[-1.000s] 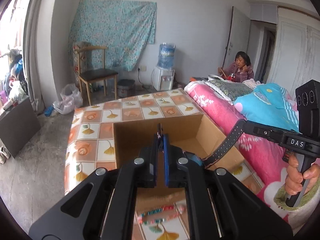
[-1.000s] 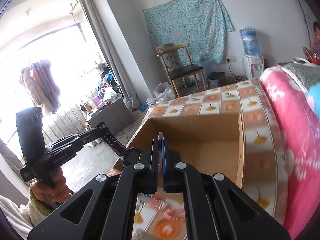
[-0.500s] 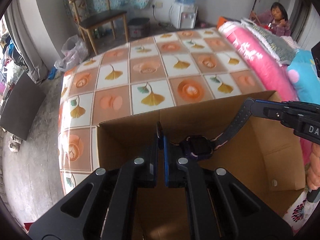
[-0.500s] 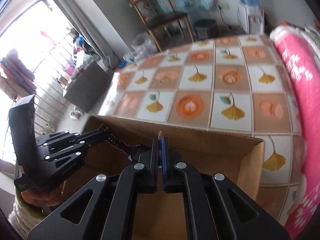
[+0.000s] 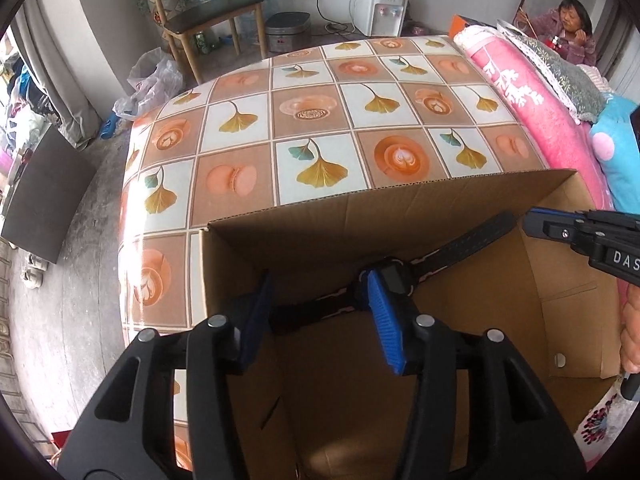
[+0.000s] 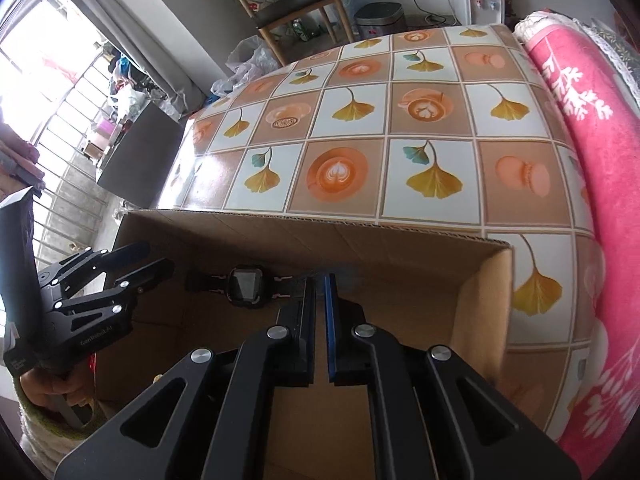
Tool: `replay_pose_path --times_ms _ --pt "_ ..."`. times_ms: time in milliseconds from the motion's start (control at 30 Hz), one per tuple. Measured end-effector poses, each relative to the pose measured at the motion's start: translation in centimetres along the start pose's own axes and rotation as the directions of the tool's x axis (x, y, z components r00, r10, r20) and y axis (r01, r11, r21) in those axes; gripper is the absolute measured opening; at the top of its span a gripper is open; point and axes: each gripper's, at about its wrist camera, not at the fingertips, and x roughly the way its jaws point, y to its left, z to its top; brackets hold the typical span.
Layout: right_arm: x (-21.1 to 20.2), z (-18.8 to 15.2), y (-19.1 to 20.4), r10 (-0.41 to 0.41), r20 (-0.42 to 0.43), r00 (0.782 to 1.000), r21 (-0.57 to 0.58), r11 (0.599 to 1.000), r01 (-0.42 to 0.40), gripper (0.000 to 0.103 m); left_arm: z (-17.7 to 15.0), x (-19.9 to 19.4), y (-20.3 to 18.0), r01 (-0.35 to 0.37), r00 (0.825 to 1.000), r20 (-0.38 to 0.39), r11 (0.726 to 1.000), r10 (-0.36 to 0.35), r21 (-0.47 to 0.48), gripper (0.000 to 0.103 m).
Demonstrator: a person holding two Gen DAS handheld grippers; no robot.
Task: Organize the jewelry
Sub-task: 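Lift the watch with the left tool and carry it over the cardboard box, then open the left tool to drop the watch into the box, then move the left tool back to the teal and red beaded bracelet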
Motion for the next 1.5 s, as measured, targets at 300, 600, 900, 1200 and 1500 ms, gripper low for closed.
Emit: replay_pose_path --times_ms 300,600,900,1200,1500 --pt "-4.6 -2.5 0.9 -0.028 0.091 0.995 -0.014 0.999 0.029 0.016 -1.9 -5.1 0.0 0.031 0.991 0.128 0.999 -0.029 -0.01 0.071" --pt "-11.8 -8.3 2.7 -0.007 0.29 0.957 -0.055 0.998 0.023 0.052 -8.5 -12.5 1.9 0.047 0.962 0.27 0.996 -0.026 -0.071 0.085" --pt "-14.5 -16.6 4.5 0.106 0.328 0.939 -0.118 0.991 -0.07 0.068 -17.7 -14.9 4.0 0.05 0.954 0.3 0.982 0.007 -0.183 0.089" --pt "-11.8 -23.5 5.0 -0.052 0.291 0.955 -0.116 0.989 0.089 0.086 -24.6 -9.1 4.9 -0.039 0.987 0.143 0.964 0.079 -0.265 0.089" --pt "-7.8 -28.2 3.1 -0.251 0.172 0.953 -0.066 0.962 0.265 0.095 -27.7 -4.4 5.8 -0.102 0.991 0.05 0.947 0.123 -0.303 0.089"
